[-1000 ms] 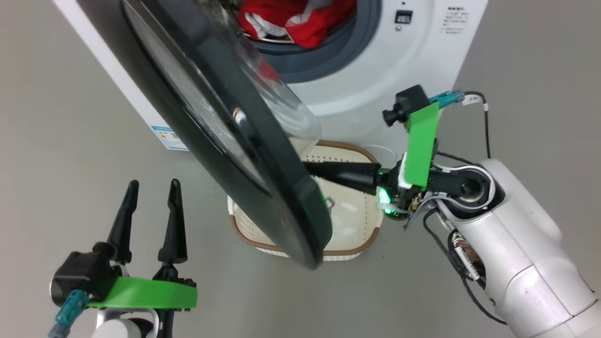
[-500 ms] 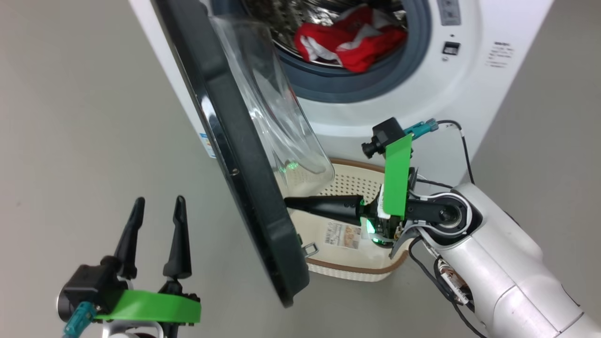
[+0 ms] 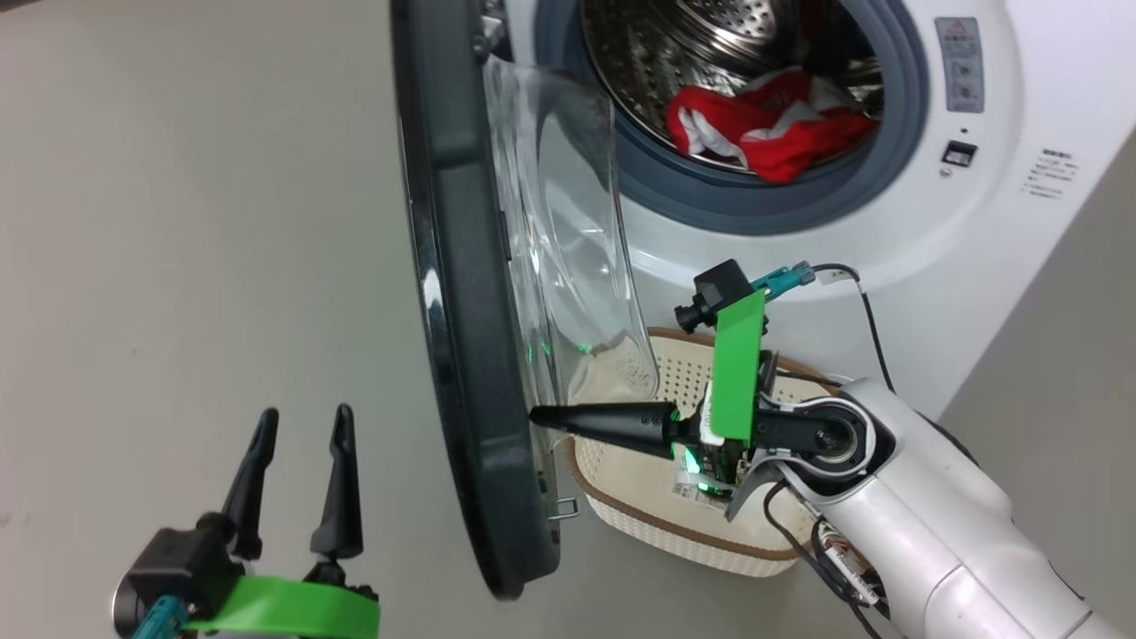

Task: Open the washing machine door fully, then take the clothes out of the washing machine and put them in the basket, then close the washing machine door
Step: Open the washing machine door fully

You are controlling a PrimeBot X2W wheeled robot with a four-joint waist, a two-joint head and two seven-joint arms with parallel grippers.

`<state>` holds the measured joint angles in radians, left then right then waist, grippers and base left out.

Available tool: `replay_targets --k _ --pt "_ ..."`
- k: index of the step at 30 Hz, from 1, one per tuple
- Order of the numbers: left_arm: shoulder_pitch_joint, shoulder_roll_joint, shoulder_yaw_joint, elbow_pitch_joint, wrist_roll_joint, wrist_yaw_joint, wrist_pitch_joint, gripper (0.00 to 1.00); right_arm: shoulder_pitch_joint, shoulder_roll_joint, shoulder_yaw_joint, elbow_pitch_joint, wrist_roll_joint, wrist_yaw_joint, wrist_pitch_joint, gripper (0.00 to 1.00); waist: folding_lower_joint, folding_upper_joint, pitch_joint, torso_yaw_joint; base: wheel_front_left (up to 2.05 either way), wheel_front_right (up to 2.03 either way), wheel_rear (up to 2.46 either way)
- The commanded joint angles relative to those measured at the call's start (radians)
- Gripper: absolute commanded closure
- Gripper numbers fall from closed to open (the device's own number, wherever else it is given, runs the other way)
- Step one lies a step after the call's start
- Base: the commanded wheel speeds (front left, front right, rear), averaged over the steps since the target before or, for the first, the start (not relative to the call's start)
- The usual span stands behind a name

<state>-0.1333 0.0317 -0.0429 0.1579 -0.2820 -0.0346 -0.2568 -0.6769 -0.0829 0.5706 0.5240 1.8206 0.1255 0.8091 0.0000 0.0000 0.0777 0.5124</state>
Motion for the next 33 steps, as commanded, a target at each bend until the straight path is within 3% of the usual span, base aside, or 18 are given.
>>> replay_targets --k 1,23,26,27,28,29,33 --pt "0.004 0.018 0.036 -0.024 0.001 0.002 -0.005 0.00 0.002 0.033 0.017 -0.027 0.014 0.005 -0.005 1.00 0.0000 0.0000 -0.016 0.021 0.00 0.00 0.00" --pt "0.037 0.018 0.062 -0.059 -0.004 0.019 -0.005 0.00 -0.033 0.033 0.081 -0.013 0.030 0.005 -0.048 1.00 0.0000 0.0000 -0.016 0.024 0.00 0.00 0.00" --pt "0.034 0.018 0.066 -0.054 -0.002 0.017 -0.005 0.00 -0.026 0.033 0.066 -0.020 0.001 0.005 -0.073 0.69 0.0000 0.0000 -0.020 0.022 0.00 0.00 0.00" --pt "0.033 0.018 0.067 -0.051 -0.001 0.015 -0.005 0.00 -0.023 0.033 0.058 -0.021 -0.011 0.005 -0.083 0.53 0.0000 0.0000 -0.022 0.021 0.00 0.00 0.00" --pt "0.033 0.018 0.069 -0.049 0.001 0.014 -0.005 0.00 -0.019 0.033 0.051 -0.023 -0.027 0.005 -0.091 0.22 0.0000 0.0000 -0.023 0.019 0.00 0.00 0.00" --pt "0.032 0.018 0.070 -0.047 0.003 0.012 -0.005 0.00 -0.015 0.031 0.045 -0.027 -0.047 0.005 -0.100 0.00 0.0000 0.0000 -0.025 0.018 0.00 0.00 0.00" --pt "0.031 0.018 0.071 -0.035 0.006 0.007 -0.005 0.00 0.013 0.008 0.024 -0.064 -0.137 0.005 -0.156 0.00 0.0000 0.0000 -0.035 0.013 0.00 0.00 0.00"
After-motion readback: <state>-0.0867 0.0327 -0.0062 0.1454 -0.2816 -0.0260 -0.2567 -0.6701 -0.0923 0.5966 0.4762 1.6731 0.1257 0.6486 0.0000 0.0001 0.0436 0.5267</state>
